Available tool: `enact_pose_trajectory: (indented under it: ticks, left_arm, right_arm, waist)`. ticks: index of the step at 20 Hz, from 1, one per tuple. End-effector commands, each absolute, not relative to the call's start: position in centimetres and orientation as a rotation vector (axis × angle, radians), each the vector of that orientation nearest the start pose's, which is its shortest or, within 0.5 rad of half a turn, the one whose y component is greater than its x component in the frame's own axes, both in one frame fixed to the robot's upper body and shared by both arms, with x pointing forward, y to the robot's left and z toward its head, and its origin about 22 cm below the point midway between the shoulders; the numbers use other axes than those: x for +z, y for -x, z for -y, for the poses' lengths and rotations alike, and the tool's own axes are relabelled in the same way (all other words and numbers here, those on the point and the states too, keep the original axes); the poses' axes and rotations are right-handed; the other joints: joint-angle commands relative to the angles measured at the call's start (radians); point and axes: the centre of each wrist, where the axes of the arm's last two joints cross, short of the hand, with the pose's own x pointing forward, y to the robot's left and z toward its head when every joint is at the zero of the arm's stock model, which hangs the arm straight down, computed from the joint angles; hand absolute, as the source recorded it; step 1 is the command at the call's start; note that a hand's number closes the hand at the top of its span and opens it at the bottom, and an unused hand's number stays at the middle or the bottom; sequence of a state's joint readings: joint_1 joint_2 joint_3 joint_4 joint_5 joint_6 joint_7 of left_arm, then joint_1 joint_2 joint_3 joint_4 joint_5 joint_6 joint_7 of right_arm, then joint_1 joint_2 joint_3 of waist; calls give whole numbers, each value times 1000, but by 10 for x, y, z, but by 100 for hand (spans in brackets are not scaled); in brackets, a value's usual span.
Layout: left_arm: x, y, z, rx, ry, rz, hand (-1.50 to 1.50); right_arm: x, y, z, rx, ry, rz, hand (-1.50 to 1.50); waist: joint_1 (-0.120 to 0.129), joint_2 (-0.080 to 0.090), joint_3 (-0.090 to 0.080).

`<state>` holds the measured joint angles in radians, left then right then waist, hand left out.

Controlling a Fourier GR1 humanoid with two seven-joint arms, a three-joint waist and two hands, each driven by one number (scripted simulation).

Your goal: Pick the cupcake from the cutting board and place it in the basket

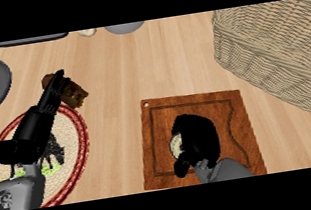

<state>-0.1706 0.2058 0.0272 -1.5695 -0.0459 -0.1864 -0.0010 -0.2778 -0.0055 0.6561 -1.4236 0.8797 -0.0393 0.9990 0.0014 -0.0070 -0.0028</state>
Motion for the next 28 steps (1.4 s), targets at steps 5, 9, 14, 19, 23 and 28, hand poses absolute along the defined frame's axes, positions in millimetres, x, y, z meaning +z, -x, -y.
enact_pose_trajectory:
  ticks: [5, 9, 14, 19, 23, 28]
  left_arm:
    - [51, -275, -274, -367, -40, 1696, 0]
    - [53, -279, -265, -382, -21, 1684, 0]
    - [52, -279, -270, -372, -41, 1670, 0]
    - [53, -274, -273, -349, -54, 1679, 0]
    - [51, -274, -276, -327, -83, 1691, 0]
    - [53, -271, -281, -326, -93, 1686, 0]
  right_arm:
    - [3, -207, 86, 1390, 646, 1104, 150]
    - [-5, -172, 92, 1774, 451, 1267, 150]
    - [7, -147, 142, 1991, 274, 1477, 150]
    - [22, -126, 199, 1938, 21, 1584, 150]
    - [41, -114, 221, 1778, -177, 1700, 150]
    - [71, -104, 228, 1508, -365, 1876, 150]
  waist:
    - [-1, 2, 3]
    - [30, -7, 7]
    - [-22, -9, 9]
    - [-44, 2, 11]
    - [-62, 11, 11]
    - [-70, 11, 12]
